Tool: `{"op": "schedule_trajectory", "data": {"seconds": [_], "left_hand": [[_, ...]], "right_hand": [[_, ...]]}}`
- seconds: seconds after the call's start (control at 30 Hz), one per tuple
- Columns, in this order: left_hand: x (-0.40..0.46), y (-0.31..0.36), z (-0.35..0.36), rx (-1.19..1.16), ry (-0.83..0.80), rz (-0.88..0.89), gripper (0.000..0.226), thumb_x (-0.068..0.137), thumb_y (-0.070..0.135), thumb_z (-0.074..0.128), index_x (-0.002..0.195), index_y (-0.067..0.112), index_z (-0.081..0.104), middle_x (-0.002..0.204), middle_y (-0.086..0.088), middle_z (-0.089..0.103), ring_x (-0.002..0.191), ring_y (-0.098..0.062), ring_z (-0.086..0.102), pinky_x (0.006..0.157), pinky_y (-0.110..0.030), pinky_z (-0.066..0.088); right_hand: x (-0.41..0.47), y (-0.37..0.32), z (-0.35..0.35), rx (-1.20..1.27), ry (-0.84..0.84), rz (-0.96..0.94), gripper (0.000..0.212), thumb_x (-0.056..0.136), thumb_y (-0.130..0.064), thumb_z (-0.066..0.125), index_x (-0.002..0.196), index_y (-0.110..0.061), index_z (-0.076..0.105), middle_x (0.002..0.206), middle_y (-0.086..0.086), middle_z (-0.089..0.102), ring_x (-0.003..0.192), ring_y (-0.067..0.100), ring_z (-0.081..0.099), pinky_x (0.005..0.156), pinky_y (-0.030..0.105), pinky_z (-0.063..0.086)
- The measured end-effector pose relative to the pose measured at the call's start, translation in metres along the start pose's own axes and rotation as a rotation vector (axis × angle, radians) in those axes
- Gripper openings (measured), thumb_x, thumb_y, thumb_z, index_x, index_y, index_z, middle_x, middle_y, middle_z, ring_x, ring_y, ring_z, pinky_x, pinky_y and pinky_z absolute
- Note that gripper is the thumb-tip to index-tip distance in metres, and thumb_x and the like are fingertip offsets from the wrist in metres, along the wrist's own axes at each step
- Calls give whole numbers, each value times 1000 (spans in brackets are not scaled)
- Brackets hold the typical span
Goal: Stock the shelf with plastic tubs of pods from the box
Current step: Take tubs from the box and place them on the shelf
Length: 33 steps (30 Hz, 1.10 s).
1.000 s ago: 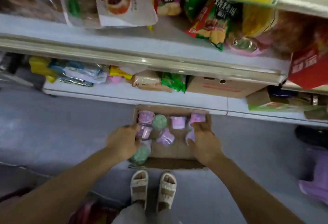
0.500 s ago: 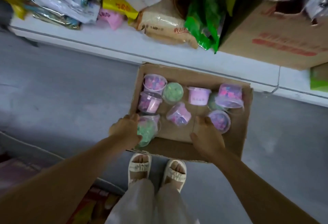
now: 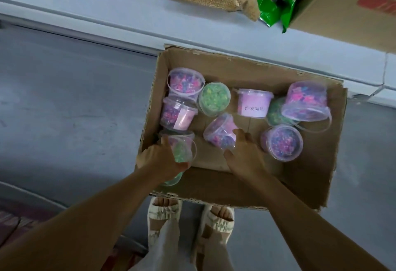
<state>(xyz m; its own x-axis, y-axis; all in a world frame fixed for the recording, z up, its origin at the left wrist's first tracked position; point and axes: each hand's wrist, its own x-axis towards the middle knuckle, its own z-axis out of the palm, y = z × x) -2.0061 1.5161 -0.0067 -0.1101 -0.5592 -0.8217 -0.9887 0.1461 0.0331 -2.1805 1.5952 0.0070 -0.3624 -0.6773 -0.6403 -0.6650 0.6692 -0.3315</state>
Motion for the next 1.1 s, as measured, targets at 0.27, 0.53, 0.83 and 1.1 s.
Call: {"op": "schedule_trajectory", "data": {"seconds": [0.27, 0.53, 0.83, 1.1], "left_hand": [[4, 1, 5, -201, -79, -88, 111, 68, 58, 71, 145, 6, 10, 139, -16, 42, 126, -34, 43, 97, -37, 41], [-27, 15, -16, -736, -45, 274, 87, 66, 27, 81, 136, 22, 29, 111, 11, 53, 90, -1, 54, 62, -11, 43], [-26, 41, -50, -971, -313, 286, 57, 78, 34, 71, 121, 37, 34, 106, 18, 51, 91, 6, 51, 66, -13, 46], [13, 50, -66, -1196, -89, 21, 63, 76, 47, 70, 126, 20, 43, 117, -2, 61, 98, -19, 63, 74, -35, 55]], "right_hand": [[7, 16, 21, 218, 32, 17, 47, 90, -25, 57, 131, -9, 40, 121, 14, 54, 99, 23, 56, 61, 15, 36], [5, 8, 3, 1188, -437, 716, 68, 85, -69, 39, 121, -13, 52, 117, 20, 59, 101, 35, 62, 85, 45, 51], [16, 10, -17, 1406, -236, 380, 34, 95, -13, 51, 127, -2, 51, 121, 16, 62, 106, 27, 62, 80, 38, 54], [51, -4, -31, 983, 42, 122, 12, 93, -31, 55, 93, -21, 61, 102, 2, 67, 100, 21, 63, 93, 42, 49]]}}
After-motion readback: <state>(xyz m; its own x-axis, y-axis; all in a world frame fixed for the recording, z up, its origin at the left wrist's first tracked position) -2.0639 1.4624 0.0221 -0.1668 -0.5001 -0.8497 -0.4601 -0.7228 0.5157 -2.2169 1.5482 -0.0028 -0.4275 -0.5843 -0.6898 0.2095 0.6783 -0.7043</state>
